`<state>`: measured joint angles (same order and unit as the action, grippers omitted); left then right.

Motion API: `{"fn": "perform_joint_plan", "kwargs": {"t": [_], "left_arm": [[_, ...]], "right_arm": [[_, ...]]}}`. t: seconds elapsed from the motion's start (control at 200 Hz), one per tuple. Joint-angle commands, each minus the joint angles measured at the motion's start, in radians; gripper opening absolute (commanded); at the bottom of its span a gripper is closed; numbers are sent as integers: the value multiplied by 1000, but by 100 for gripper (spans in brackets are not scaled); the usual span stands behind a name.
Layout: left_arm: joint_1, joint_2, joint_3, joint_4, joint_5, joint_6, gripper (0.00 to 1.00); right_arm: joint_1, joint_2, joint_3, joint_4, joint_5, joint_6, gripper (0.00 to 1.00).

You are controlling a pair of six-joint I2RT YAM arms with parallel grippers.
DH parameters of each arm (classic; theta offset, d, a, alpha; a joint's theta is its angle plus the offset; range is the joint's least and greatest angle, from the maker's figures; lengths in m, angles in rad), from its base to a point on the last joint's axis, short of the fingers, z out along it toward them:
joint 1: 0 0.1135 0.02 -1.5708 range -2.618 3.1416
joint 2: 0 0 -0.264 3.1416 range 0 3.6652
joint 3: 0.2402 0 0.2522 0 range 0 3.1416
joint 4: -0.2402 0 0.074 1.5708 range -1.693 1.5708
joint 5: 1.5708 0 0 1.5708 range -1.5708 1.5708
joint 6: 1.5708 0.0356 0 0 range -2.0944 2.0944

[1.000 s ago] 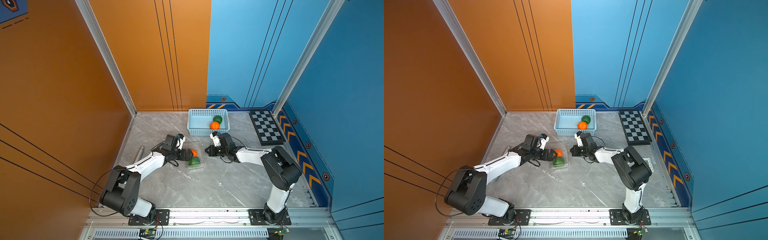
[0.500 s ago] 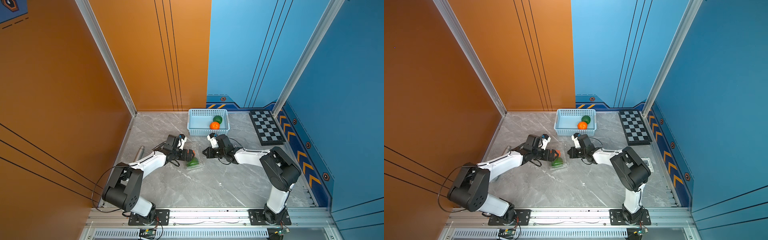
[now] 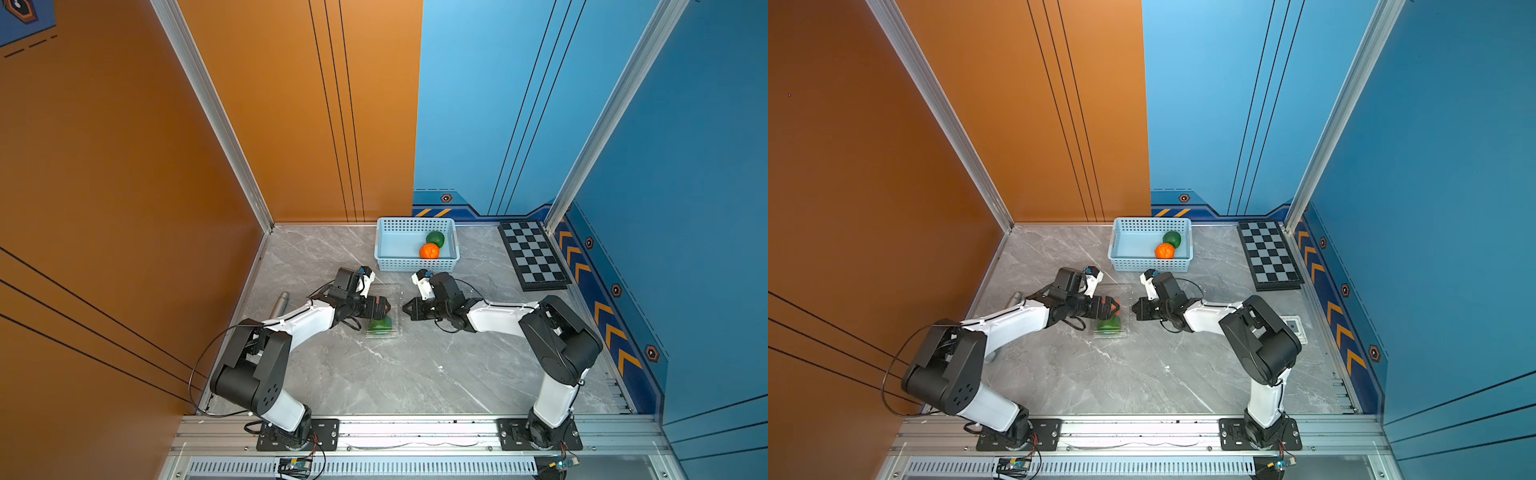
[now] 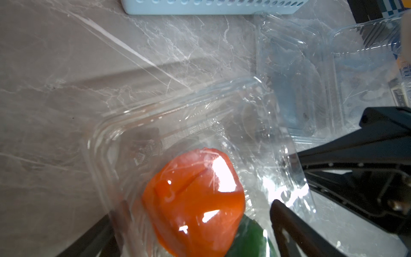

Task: Take oranges out of containers
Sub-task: Open the packing box at the center of the board.

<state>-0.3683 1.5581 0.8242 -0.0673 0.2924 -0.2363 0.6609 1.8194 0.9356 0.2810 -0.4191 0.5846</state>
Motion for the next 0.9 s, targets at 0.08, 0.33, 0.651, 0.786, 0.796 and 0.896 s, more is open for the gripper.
{"fn": "perform_joint_plan", "kwargs": {"t": [0.08, 0.33, 0.651, 0.786, 0.796, 0.896], "left_arm": [[-31, 24, 19, -3, 34, 2, 98], [-37, 25, 16, -3, 34, 2, 98], [-47, 34, 26, -3, 35, 0, 98], [-50, 40, 31, -3, 37, 0, 98], [-52, 41, 32, -3, 37, 0, 98], [-54, 46, 35, -3, 38, 1, 98]], "right_arm": [[22, -43, -8, 68, -48, 12, 0], [20, -30, -11, 106, -56, 29, 0], [20, -21, 14, 115, -62, 30, 0], [22, -17, 17, 105, -54, 25, 0], [22, -18, 16, 104, -54, 26, 0], [29, -23, 28, 71, -35, 3, 0]]}}
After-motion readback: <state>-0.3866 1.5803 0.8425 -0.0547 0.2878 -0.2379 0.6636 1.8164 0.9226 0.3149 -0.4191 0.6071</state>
